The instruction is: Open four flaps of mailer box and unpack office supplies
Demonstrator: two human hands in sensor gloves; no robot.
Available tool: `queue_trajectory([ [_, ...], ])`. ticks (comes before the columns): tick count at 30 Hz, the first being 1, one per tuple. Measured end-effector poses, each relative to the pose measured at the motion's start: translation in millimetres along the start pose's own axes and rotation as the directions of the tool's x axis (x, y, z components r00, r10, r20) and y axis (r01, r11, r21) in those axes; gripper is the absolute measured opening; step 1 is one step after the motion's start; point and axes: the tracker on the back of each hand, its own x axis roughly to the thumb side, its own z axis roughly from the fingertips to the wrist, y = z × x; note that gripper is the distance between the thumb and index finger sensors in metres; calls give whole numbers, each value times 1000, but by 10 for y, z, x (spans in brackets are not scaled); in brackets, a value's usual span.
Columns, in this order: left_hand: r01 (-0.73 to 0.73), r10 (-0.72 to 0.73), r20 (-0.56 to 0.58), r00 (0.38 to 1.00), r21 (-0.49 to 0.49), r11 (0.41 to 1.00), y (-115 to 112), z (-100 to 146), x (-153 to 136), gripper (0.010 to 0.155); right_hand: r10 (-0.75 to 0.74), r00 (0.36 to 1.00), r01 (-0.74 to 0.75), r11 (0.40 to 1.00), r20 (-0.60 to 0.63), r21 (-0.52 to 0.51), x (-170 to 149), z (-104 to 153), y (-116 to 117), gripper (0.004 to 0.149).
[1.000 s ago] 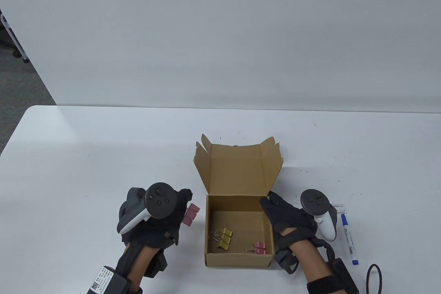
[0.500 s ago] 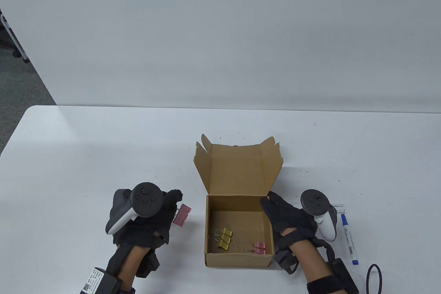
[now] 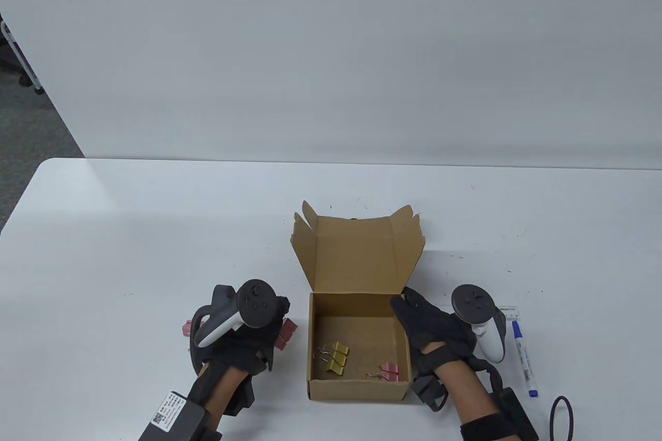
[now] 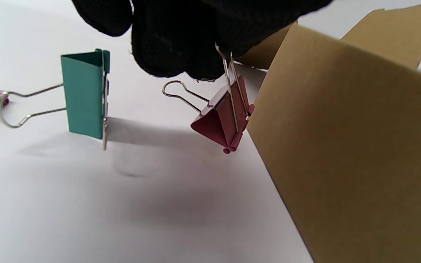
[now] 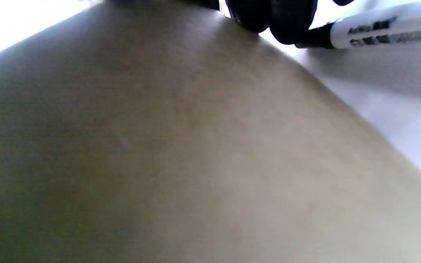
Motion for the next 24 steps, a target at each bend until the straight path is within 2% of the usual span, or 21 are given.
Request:
queue_trajectory([
  [16, 109, -110, -29, 994, -9, 994, -197, -176, 106, 46, 1, 1000, -1, 1000, 0, 1, -1, 1, -2, 66],
  [24, 130, -130, -44, 991, -7, 992, -204, -184, 115, 46, 1, 1000, -1, 1000, 0, 1, -1, 1, -2, 66],
])
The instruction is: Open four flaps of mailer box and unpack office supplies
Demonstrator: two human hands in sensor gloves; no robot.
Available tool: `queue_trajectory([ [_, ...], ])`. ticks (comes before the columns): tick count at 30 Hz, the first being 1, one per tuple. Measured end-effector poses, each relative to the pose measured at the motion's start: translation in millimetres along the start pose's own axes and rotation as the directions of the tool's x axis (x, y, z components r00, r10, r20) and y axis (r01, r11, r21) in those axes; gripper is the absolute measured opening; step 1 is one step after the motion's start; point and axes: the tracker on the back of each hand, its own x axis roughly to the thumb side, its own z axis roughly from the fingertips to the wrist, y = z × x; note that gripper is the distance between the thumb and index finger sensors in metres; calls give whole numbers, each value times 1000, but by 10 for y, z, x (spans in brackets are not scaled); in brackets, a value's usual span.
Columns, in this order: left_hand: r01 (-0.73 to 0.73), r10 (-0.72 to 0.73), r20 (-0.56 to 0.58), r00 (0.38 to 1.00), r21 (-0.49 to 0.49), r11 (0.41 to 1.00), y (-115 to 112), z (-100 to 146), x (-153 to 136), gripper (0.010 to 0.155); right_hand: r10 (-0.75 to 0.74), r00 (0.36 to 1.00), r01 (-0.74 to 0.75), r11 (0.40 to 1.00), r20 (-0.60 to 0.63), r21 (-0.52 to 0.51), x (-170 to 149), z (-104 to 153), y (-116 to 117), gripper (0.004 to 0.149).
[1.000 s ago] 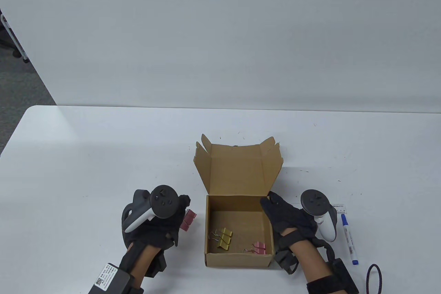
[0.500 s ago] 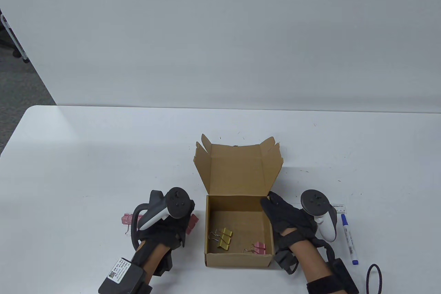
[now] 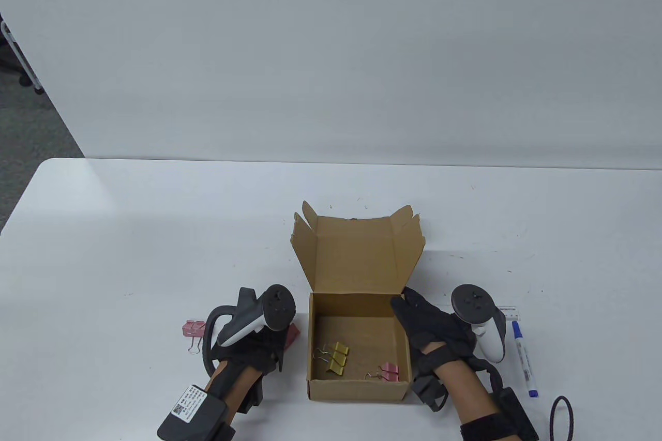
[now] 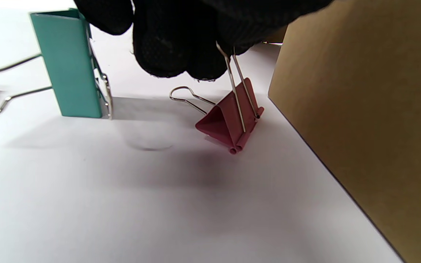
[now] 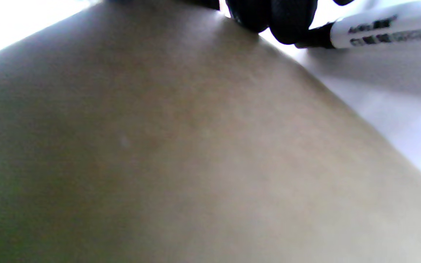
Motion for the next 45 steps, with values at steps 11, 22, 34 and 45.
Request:
queue_trajectory([
  [11, -4, 4, -7, 1000, 9, 1000, 26, 16, -24, 48, 0, 1000, 0, 1000, 0, 0, 0, 0, 0, 66],
  [22, -28, 28, 0, 1000, 48, 998, 115, 105, -46, 51, 0, 1000, 0, 1000, 0, 0, 0, 0, 0, 66],
  [34, -76, 66, 72, 995, 137, 988, 342, 363, 54, 53, 0, 1000, 0, 1000, 0, 0, 0, 0, 0, 66],
  [45, -80, 48, 164, 985, 192, 978, 483, 559, 317, 55, 0, 1000, 0, 1000, 0, 0, 0, 0, 0, 66],
])
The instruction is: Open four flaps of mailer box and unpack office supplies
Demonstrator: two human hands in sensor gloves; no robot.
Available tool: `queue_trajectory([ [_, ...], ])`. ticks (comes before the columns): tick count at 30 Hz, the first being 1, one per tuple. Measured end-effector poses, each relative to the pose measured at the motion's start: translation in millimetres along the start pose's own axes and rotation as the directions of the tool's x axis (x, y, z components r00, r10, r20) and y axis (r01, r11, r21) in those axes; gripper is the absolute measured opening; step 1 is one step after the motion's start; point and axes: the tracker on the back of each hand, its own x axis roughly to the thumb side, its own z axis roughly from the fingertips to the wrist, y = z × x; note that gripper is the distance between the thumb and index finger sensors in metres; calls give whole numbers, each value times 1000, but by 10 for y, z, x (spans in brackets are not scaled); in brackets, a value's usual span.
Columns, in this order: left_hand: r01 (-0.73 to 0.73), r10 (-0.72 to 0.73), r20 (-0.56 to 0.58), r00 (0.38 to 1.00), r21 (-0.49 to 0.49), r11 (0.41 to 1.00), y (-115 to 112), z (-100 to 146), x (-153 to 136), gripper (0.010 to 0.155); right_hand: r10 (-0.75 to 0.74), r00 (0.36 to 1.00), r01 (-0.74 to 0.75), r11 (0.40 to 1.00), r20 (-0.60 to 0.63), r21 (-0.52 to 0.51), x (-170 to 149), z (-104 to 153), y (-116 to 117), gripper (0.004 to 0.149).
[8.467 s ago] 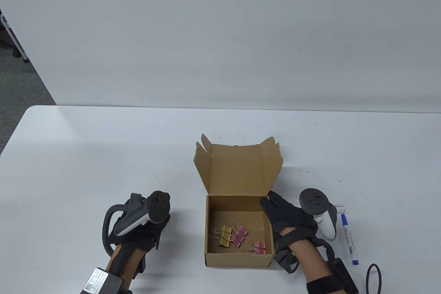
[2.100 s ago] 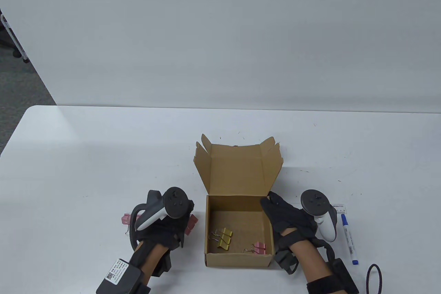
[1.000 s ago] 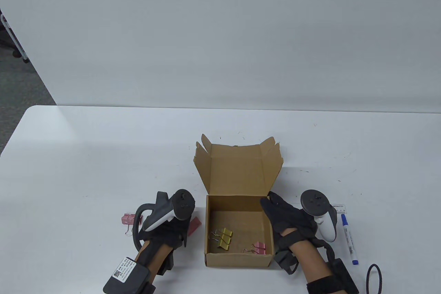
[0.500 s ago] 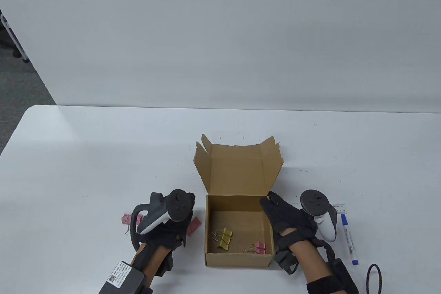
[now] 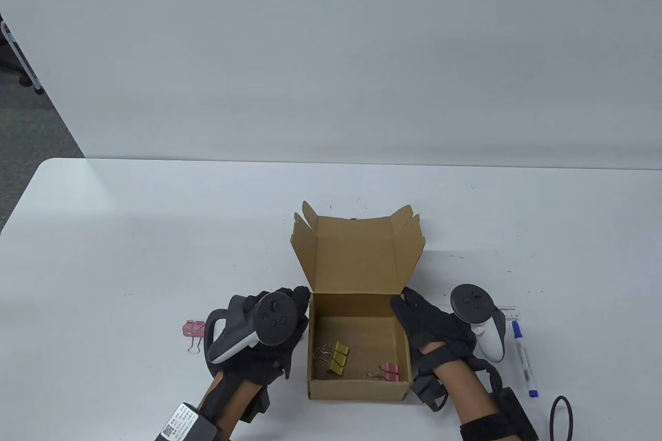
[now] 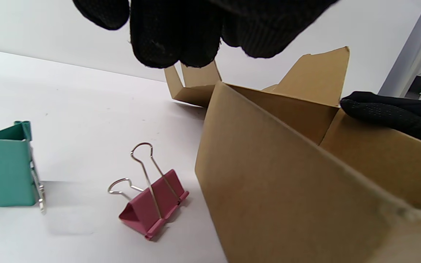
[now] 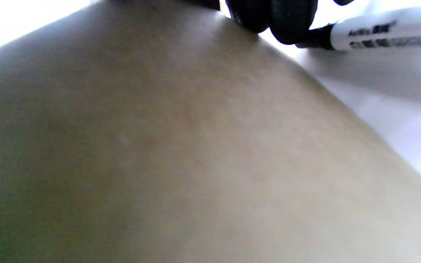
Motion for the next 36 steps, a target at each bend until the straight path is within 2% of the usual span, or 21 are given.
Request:
queue_trajectory([
  [13, 74, -69, 71, 995, -67, 995, -64, -76, 482, 54, 15, 1000, -15, 1000, -2, 2, -1, -7, -1, 66],
  [18, 105, -99, 62, 993, -119, 987, -128, -125, 576, 55, 15, 1000, -15, 1000, -2, 2, -1, -7, -2, 66],
  [23, 207, -208, 13, 978, -175, 963, -179, -166, 709, 57, 17, 1000, -17, 1000, -3, 3, 1, -10, 2, 66],
  [30, 276, -274, 40, 961, -207, 939, -285, -269, 957, 56, 20, 1000, -20, 1000, -3, 5, -2, -11, -4, 66],
  [34, 366, -385, 0, 923, -309, 878, -442, -384, 1083, 57, 21, 1000, -21, 1000, -3, 7, -1, -13, -7, 66],
  [36, 427, -452, -14, 892, -303, 852, -489, -418, 1127, 57, 23, 1000, -23, 1000, -4, 7, -1, -13, -9, 66],
])
